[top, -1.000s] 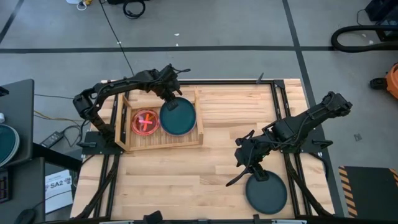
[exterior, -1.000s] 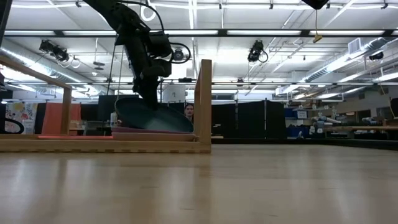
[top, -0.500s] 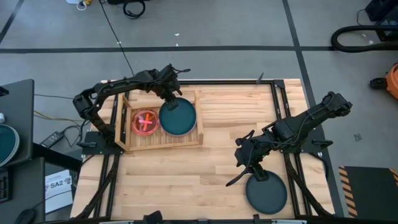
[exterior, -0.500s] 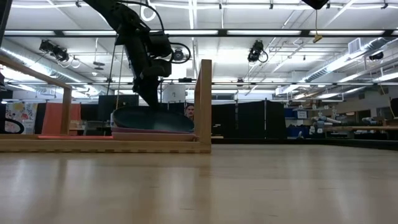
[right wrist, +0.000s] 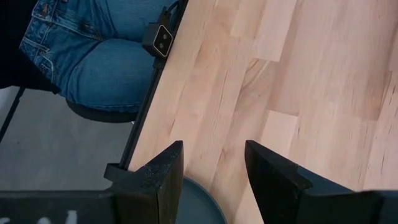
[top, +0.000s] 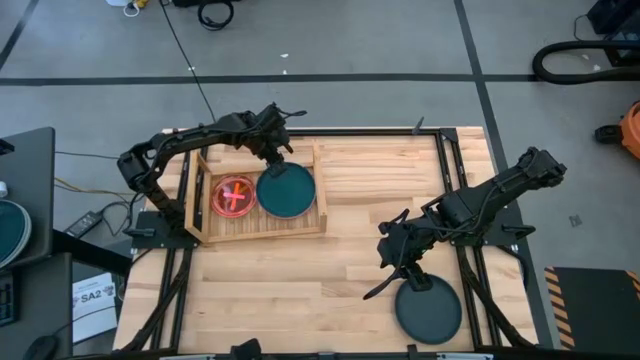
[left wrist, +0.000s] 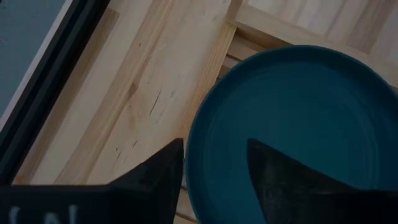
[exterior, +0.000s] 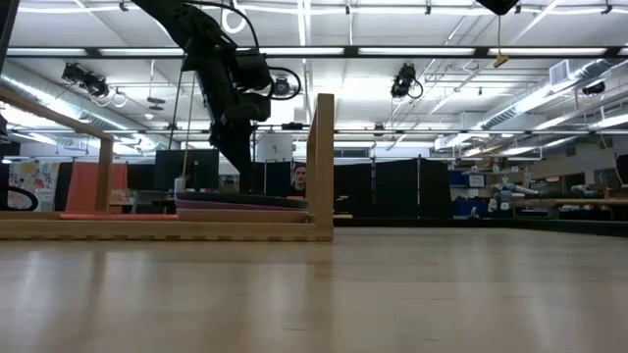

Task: Place and stack plates onto a shelf
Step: Stack the black plate on top of the green plate on the shelf

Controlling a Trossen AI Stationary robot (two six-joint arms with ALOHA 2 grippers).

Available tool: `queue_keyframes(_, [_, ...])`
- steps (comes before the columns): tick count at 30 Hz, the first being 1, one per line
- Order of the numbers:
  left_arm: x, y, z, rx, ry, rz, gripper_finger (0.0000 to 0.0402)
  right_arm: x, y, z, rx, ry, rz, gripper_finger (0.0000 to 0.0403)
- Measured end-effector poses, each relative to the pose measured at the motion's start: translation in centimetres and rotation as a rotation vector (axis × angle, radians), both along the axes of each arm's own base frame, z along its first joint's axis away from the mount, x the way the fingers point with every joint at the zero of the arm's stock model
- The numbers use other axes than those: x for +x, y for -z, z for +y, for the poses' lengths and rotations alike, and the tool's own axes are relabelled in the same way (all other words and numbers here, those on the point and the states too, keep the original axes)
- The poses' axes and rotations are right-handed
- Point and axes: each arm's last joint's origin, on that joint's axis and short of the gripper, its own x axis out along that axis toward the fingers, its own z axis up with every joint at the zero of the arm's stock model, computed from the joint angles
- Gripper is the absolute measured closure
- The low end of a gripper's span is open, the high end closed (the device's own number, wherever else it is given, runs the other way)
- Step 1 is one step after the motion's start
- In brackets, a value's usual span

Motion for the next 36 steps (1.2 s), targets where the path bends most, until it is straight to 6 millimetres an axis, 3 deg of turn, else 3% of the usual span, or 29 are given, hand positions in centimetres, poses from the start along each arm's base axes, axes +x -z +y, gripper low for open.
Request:
queue_keyframes(22, [0.0, -0.1, 0.0, 0.003, -0.001, -0.005, 0.0214, 0.0, 0.0, 0.0, 0.003, 0.005, 0.003, 0.0225])
queue_keyframes(30, [0.0, -0.1, 0.1, 0.004, -0.002, -0.007, 0.0214, -0.1, 0.0, 0.0, 0.066, 0.123, 0.075, 0.0225])
queue_keyframes(36, [0.0, -0.1, 0.1, 0.005, -0.002, -0.007, 0.0214, -1.0, 0.6, 0.3, -0.044, 0.171, 0.116, 0.0225])
